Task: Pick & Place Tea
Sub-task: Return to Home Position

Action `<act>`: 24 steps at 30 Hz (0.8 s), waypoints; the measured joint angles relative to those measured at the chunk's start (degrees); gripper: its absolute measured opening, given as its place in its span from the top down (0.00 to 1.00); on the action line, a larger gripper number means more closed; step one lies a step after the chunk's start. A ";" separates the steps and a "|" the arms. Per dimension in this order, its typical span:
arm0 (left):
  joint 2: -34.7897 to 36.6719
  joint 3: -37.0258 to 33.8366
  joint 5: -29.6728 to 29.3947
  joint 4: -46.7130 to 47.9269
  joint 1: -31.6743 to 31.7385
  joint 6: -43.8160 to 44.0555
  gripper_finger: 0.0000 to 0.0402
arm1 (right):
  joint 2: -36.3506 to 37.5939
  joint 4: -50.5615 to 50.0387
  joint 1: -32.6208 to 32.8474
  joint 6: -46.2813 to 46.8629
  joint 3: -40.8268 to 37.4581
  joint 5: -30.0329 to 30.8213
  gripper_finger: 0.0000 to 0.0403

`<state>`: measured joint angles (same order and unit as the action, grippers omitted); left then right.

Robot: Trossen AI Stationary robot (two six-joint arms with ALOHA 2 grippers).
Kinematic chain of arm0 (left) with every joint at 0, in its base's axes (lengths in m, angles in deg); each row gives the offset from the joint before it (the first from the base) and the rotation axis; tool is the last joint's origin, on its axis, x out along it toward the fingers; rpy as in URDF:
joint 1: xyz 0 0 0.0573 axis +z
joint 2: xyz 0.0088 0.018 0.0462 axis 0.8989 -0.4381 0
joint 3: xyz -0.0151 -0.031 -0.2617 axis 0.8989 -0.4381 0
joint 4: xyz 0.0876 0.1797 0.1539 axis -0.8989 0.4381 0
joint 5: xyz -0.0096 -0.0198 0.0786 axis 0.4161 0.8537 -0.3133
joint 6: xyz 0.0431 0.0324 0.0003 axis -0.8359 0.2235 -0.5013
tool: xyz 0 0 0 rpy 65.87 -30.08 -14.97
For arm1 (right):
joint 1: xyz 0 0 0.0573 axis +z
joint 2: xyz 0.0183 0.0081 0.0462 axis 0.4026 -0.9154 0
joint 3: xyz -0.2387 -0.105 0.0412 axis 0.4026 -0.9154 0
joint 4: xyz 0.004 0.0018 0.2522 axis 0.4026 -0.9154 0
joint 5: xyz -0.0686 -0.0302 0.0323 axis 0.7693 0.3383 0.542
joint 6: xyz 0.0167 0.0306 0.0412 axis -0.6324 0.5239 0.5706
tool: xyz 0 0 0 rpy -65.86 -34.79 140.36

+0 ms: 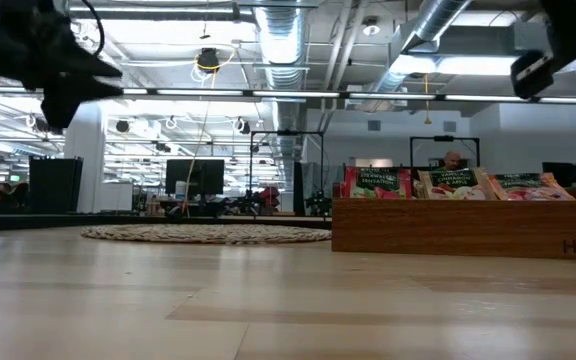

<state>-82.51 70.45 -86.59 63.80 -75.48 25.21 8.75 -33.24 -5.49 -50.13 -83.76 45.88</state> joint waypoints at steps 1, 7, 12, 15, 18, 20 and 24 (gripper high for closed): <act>-0.02 -0.80 -0.76 0.05 0.00 -0.04 0.67 | 0.06 -0.19 -0.12 1.78 0.04 0.12 1.00; -0.01 -1.92 -3.23 -0.01 0.00 -0.25 0.67 | 0.08 -1.71 -0.38 0.97 0.02 -0.37 1.00; 0.01 -5.70 -2.01 0.06 0.00 2.02 0.67 | -0.02 -2.98 -0.40 -2.87 0.02 0.10 1.00; 0.04 -6.18 -2.05 -1.39 0.00 2.61 0.67 | -0.03 -3.81 -0.40 -3.08 0.00 0.10 1.00; 0.01 -6.16 -2.09 -1.04 0.00 0.93 0.67 | -0.03 -4.25 -0.40 -1.64 0.00 0.09 1.00; 0.04 -6.16 -2.34 -1.08 0.00 0.83 0.67 | -0.03 -4.39 -0.40 -1.23 -0.03 0.10 1.00; -0.02 -6.16 -2.41 -1.02 0.00 0.79 0.67 | -0.03 -4.50 -0.40 -1.26 -0.03 0.02 1.00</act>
<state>-82.53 64.29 -89.00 62.78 -75.48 26.00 8.72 -37.73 -5.89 -51.39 -83.79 45.91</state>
